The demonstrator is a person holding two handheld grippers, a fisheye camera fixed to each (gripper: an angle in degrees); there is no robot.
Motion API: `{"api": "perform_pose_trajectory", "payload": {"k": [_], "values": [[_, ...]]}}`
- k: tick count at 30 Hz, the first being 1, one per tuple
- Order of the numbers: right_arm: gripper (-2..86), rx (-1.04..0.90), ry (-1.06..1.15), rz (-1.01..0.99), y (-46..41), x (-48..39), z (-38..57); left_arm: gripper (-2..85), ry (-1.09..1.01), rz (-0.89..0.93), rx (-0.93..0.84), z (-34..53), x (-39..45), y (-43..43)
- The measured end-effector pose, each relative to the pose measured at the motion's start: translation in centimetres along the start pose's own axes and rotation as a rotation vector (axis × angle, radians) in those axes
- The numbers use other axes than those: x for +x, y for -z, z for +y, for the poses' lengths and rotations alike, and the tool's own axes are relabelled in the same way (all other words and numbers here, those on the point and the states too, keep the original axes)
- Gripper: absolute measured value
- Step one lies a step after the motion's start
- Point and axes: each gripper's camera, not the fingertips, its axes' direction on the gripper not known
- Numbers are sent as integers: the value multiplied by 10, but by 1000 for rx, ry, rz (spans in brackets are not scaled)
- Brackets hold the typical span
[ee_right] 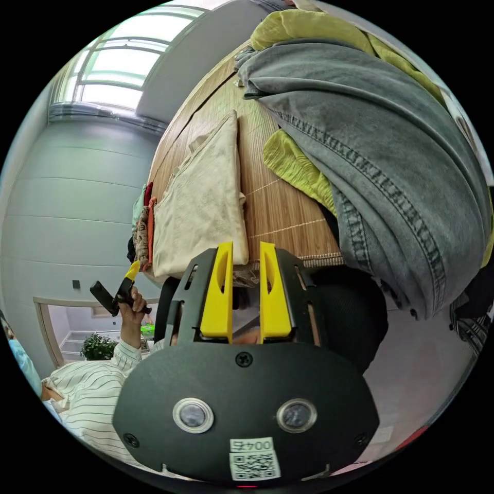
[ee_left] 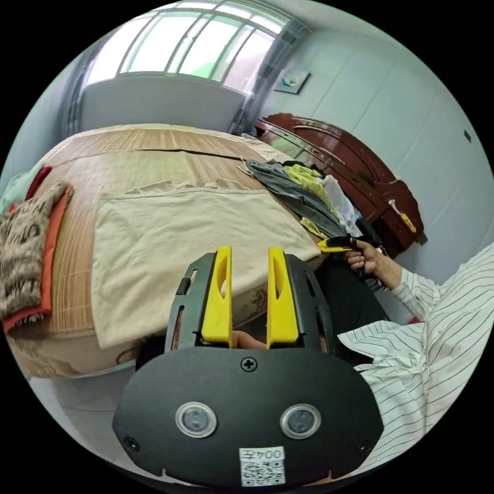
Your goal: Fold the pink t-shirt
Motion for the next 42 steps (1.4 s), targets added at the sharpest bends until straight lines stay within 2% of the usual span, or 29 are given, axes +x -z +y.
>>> {"api": "perform_pose_trajectory", "payload": {"k": [4,8,10,12,16,19,32,35,37,39,42], "values": [[86,13,-24,-19,3,11,6,118,-225,15,-96,-39,97,-83],[86,-3,-37,-91,6,17,7,126,-354,17,-154,-58,159,-135],[84,5,-32,-59,8,15,8,129,-382,31,-171,-66,184,-159],[79,8,-52,-4,6,20,6,131,-385,34,-176,-71,196,-172],[69,3,-135,-113,5,43,3,132,-413,39,-214,-76,220,-201],[55,-13,-143,-90,4,47,3,133,-420,48,-251,-77,231,-221],[23,-71,-36,-79,30,23,-25,138,-521,19,-255,-84,284,-261],[25,-92,-3,-90,33,16,-31,123,-549,-16,-234,-84,297,-266],[28,-101,16,-97,34,14,-35,89,-549,-106,-203,-85,302,-266],[32,-98,33,-118,36,14,-37,46,-520,-165,-177,-89,300,-263],[43,-36,41,-201,49,24,-43,29,-424,-149,-147,-96,286,-252]]}}
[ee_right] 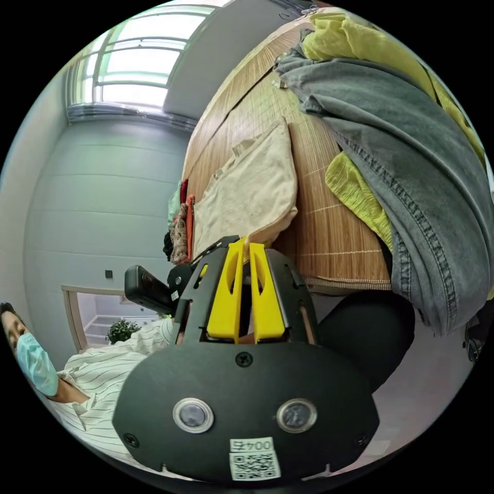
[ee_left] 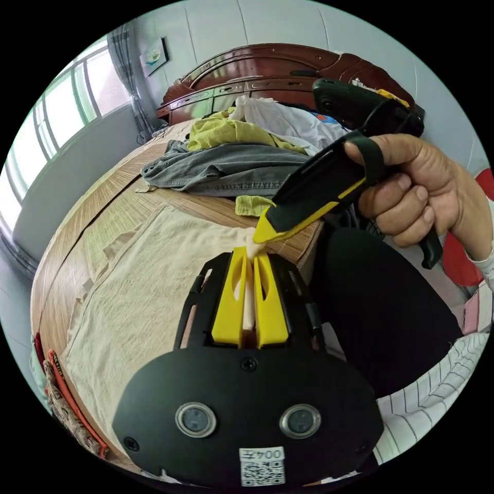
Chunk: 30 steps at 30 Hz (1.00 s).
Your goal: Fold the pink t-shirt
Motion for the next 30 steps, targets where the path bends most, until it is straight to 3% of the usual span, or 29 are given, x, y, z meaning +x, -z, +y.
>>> {"api": "perform_pose_trajectory", "payload": {"k": [3,11,30], "values": [[97,93,-43,-69,16,23,-9,23,109,32,54,7,-23,18],[165,27,-213,-291,-19,78,-71,18,193,68,141,26,-65,58],[88,-158,-132,-10,-108,58,-236,19,305,132,227,65,-146,104]]}}
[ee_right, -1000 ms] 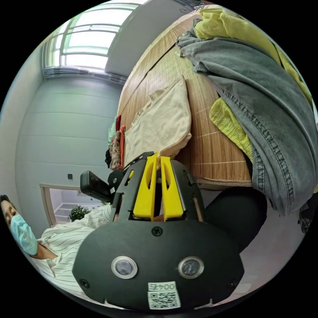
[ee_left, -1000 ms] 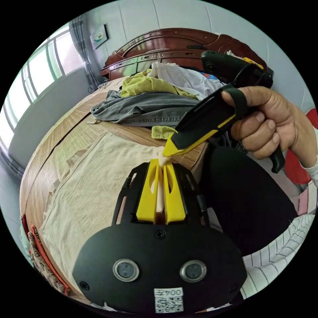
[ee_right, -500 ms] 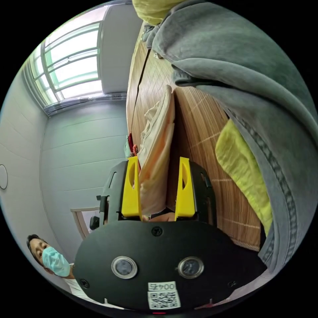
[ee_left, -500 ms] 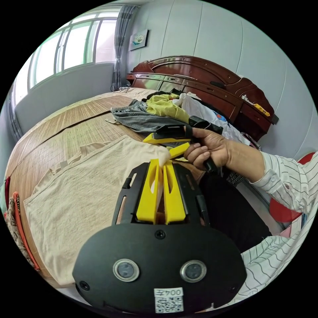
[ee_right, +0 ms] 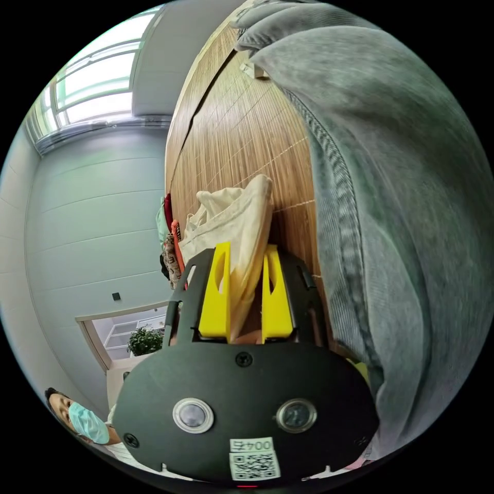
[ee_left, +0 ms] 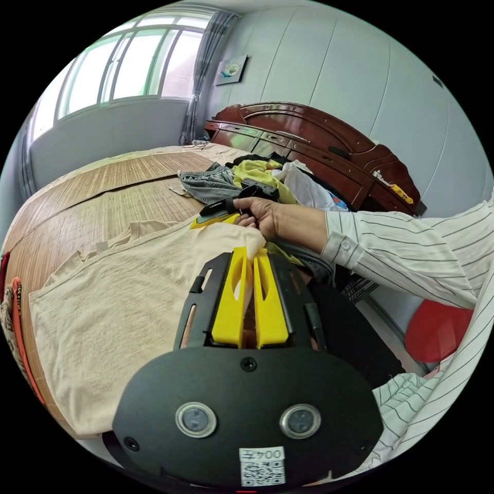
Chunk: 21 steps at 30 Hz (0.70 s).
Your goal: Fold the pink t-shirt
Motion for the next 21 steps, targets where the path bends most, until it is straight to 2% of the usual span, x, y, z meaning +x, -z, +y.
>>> {"api": "perform_pose_trajectory", "payload": {"k": [4,9,15,21], "values": [[42,-23,17,23,-13,-10,-11,19,48,19,20,-1,-25,15],[38,14,55,14,-16,-51,-4,20,119,54,84,1,-60,50],[39,31,116,60,-34,-145,9,21,306,85,205,20,-116,119],[40,-1,220,181,-101,-270,27,22,535,123,342,66,-182,193]]}}
